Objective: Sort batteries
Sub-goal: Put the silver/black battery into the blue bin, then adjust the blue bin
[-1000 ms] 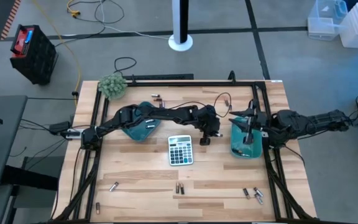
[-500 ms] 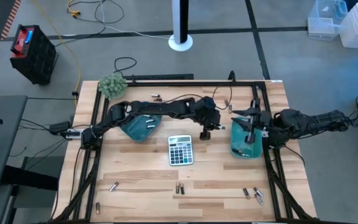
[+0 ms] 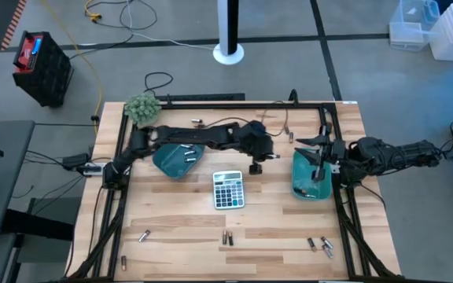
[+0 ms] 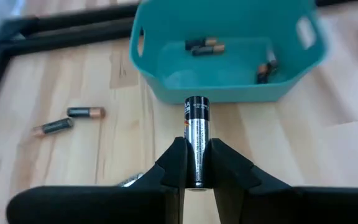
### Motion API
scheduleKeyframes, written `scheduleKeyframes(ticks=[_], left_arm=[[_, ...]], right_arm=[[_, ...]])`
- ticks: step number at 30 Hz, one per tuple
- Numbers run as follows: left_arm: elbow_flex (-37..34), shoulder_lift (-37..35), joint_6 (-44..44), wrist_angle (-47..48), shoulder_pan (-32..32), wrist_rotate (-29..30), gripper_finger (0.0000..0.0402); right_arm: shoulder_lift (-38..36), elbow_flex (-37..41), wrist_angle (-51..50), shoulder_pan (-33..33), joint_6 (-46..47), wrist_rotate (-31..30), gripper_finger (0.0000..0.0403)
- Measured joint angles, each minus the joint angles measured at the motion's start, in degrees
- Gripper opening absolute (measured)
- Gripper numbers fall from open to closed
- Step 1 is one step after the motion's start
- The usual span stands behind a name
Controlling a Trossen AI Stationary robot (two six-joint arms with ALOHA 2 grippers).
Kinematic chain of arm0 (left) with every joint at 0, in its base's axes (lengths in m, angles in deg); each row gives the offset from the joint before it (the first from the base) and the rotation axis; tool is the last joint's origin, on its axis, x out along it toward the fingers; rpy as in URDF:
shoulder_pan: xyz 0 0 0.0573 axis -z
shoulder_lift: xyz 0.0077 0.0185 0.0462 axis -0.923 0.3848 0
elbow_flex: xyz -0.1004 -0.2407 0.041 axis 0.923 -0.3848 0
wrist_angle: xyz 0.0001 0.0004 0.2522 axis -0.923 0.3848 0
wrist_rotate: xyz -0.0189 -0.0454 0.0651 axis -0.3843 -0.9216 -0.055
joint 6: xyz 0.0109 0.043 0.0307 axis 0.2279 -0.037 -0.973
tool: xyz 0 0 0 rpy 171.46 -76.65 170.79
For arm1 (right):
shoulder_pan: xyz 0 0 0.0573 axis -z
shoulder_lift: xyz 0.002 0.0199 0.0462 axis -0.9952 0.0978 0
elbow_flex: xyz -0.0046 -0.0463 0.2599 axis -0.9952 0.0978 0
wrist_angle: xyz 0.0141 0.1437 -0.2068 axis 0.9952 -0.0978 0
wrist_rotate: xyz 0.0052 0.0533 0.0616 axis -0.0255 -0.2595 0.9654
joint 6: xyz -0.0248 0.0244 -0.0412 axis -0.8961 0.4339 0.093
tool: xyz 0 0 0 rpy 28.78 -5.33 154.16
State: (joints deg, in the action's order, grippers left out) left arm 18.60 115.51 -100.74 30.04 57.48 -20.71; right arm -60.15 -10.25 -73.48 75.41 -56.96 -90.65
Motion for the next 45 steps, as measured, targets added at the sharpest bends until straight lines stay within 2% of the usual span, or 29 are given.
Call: scheduleKeyframes(ticks=[4, 8, 12, 17, 21, 25, 28, 31, 34, 37, 45], left_arm=[[-15.3, -11.1, 1.3, -9.6, -0.9, 0.7, 0.0043], [-30.0, -22.3, 4.1, -12.5, -1.1, 9.5, 0.0043], [-42.4, -34.5, 8.7, -11.1, -1.0, 18.6, 0.0043], [-52.8, -49.5, 18.0, -3.1, -1.1, 25.1, 0.0043], [-57.4, -59.1, 26.9, 7.0, -1.1, 29.0, 0.0043], [-60.6, -64.7, 34.5, 14.6, -1.0, 34.9, 0.0049], [-62.1, -66.2, 37.2, 18.1, -1.1, 38.0, 0.0099], [-63.1, -66.2, 38.1, 19.0, -1.1, 38.5, 0.0159], [-63.7, -66.0, 37.2, 19.2, -1.1, 37.3, 0.0204], [-63.8, -66.0, 35.9, 19.3, -0.8, 34.3, 0.0225], [-63.0, -66.0, 33.1, 20.2, 2.3, 23.4, 0.0212]], right_arm=[[-0.3, 0.0, -0.2, 0.0, -0.2, 0.0, 0.0139], [-0.3, 0.0, -0.4, 0.1, -0.5, 0.0, 0.0139], [-0.3, 0.0, -0.4, 0.1, -0.7, 0.0, 0.0139], [-0.3, 0.0, -0.3, 0.2, -1.5, 0.0, 0.0139], [-0.3, 0.0, -0.3, 0.2, -1.7, 0.0, 0.0139], [-0.2, 0.0, -0.5, 0.2, -1.7, 0.0, 0.0139], [-0.2, 0.0, -0.8, 0.2, -1.7, 0.0, 0.0139], [-0.2, 0.0, -1.0, 0.2, -1.5, 0.0, 0.0139], [-0.2, 0.0, -1.0, 0.2, -1.5, 0.0, 0.0139], [-0.2, 0.0, -1.1, 0.2, -1.0, 0.0, 0.0139], [0.8, 0.0, -0.2, 0.6, -1.3, 0.1, 0.0139]])
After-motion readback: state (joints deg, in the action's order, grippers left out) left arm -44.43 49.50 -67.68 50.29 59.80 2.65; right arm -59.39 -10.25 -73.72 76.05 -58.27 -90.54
